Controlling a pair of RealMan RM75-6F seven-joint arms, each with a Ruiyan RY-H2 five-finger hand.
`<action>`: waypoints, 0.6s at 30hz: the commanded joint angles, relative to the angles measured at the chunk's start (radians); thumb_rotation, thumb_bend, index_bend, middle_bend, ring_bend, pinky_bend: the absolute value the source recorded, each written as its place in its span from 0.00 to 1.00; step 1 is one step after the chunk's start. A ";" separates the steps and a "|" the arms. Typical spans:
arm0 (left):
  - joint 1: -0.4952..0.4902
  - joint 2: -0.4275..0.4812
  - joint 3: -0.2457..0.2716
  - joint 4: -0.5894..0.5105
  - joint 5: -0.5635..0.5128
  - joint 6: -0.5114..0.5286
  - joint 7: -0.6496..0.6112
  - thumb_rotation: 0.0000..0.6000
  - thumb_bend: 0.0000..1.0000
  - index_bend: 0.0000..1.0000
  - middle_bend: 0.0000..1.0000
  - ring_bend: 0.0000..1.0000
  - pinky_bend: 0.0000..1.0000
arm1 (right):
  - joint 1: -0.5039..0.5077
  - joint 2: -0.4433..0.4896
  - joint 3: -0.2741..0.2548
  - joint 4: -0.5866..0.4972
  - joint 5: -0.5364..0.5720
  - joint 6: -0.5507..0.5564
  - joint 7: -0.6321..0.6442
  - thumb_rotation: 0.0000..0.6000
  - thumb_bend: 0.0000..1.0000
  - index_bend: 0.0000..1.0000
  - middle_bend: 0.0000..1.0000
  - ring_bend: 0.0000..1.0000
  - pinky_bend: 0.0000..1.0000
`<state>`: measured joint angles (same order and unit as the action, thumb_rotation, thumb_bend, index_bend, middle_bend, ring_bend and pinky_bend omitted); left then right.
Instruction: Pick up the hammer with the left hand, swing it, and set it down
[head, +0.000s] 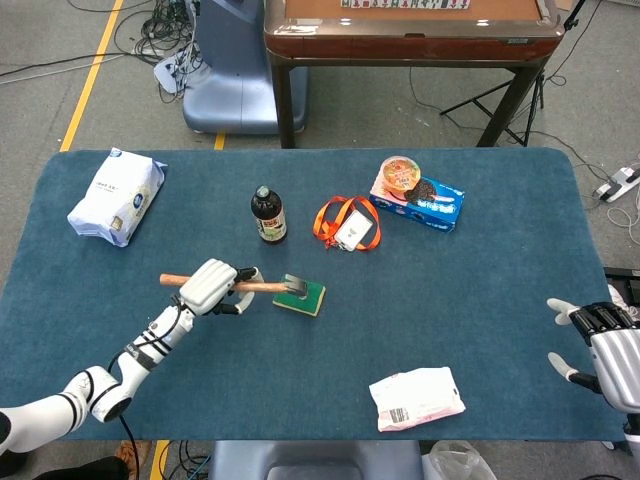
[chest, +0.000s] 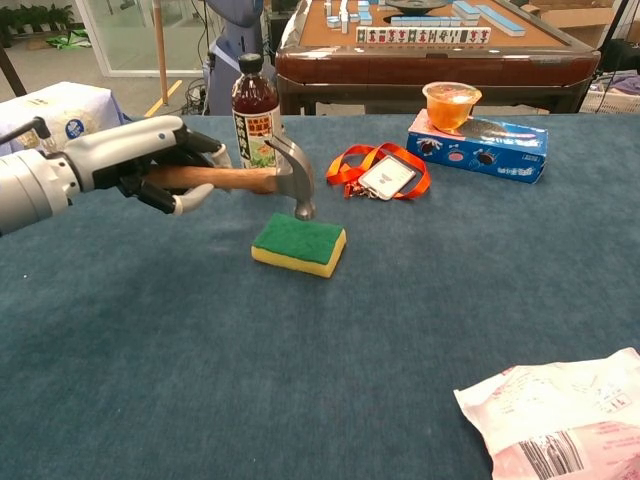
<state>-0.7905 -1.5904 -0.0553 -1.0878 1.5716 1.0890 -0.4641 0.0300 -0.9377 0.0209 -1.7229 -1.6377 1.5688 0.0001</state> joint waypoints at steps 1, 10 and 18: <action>-0.005 -0.038 -0.008 0.032 -0.019 -0.019 0.036 1.00 0.58 0.72 0.79 0.78 1.00 | -0.001 -0.001 0.000 0.005 0.004 -0.002 0.005 1.00 0.19 0.28 0.42 0.32 0.28; -0.001 -0.081 -0.013 0.088 -0.039 -0.032 0.079 1.00 0.58 0.72 0.78 0.77 1.00 | -0.008 -0.004 -0.001 0.024 0.010 0.006 0.027 1.00 0.19 0.28 0.42 0.32 0.28; 0.005 -0.096 0.001 0.127 -0.023 -0.017 0.112 1.00 0.58 0.72 0.78 0.77 1.00 | -0.010 -0.007 0.000 0.034 0.006 0.010 0.038 1.00 0.19 0.28 0.42 0.32 0.28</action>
<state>-0.7862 -1.6895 -0.0553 -0.9568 1.5469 1.0696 -0.3469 0.0205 -0.9448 0.0204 -1.6890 -1.6310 1.5788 0.0380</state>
